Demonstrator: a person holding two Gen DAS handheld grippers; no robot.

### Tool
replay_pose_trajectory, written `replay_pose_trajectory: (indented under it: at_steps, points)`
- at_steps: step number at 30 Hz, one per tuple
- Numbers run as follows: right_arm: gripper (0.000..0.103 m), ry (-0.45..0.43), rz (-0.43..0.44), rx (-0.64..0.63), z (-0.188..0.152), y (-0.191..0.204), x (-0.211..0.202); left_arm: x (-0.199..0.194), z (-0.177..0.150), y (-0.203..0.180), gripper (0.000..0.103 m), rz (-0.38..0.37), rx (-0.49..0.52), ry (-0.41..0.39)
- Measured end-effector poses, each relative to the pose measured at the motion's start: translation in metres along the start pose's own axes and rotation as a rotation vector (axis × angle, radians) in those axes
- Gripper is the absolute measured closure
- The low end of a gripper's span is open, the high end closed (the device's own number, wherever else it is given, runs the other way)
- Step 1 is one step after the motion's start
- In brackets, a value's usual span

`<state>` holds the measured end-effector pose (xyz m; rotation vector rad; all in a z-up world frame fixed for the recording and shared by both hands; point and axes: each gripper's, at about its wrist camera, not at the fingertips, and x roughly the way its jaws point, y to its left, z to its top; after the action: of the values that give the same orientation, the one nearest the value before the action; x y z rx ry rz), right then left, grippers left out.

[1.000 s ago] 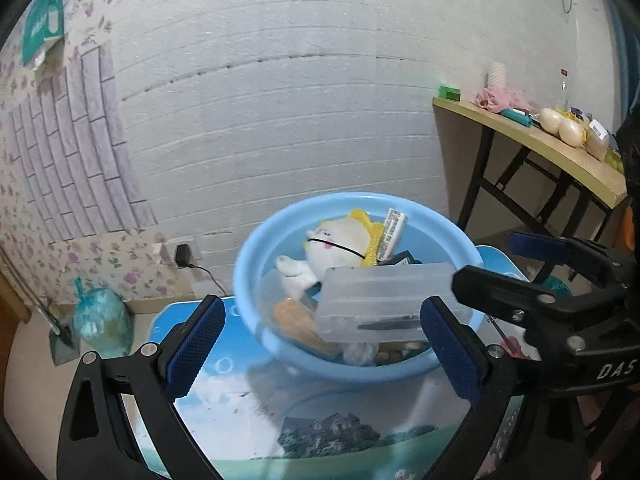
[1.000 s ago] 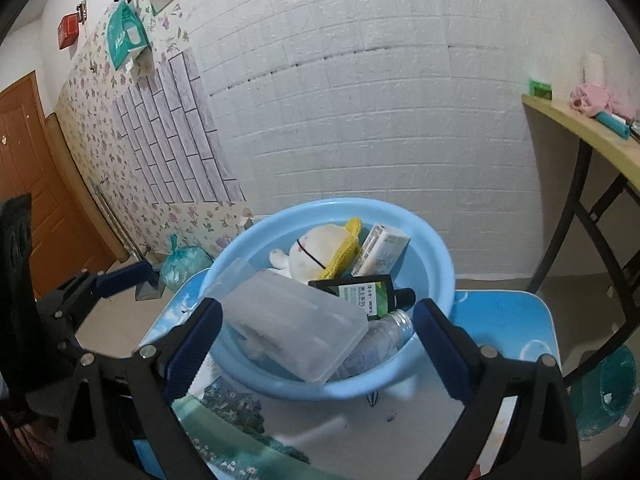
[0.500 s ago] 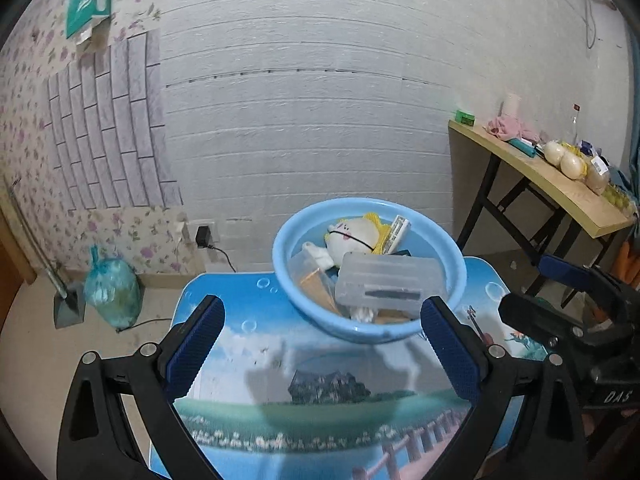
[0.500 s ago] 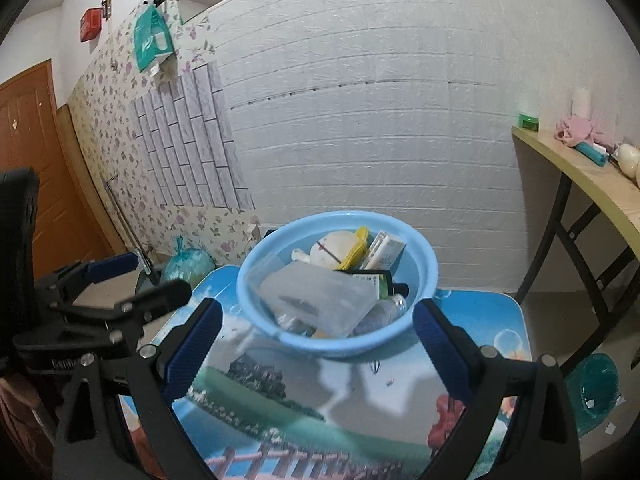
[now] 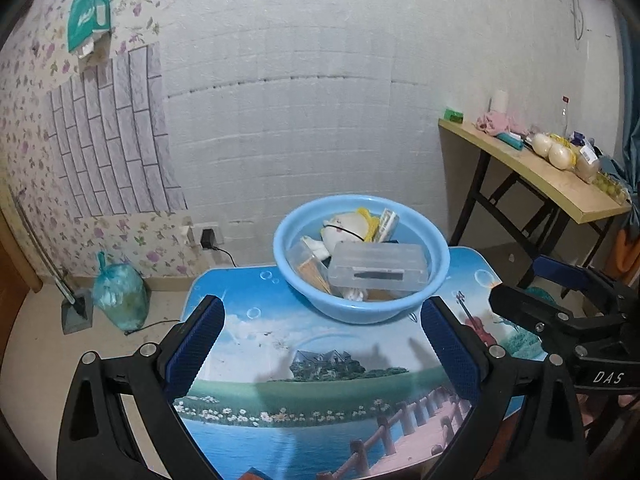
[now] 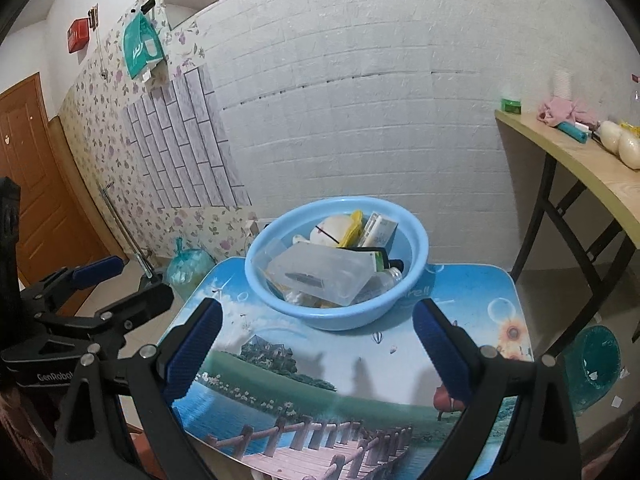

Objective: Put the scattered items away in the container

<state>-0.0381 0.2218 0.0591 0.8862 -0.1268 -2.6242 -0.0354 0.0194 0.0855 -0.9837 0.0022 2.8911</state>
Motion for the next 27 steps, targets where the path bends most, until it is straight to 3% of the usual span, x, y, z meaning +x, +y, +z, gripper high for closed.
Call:
replay_pose_trajectory:
  at_steps: [16, 27]
  points:
    - [0.004, -0.016, 0.004, -0.031, 0.0, 0.011, -0.009, -0.008, 0.0, 0.012, 0.004, 0.01, -0.064, 0.009]
    - [0.004, -0.006, 0.005, -0.04, -0.001, 0.014, -0.007, -0.008, -0.002, 0.013, 0.004, 0.034, -0.051, 0.002]
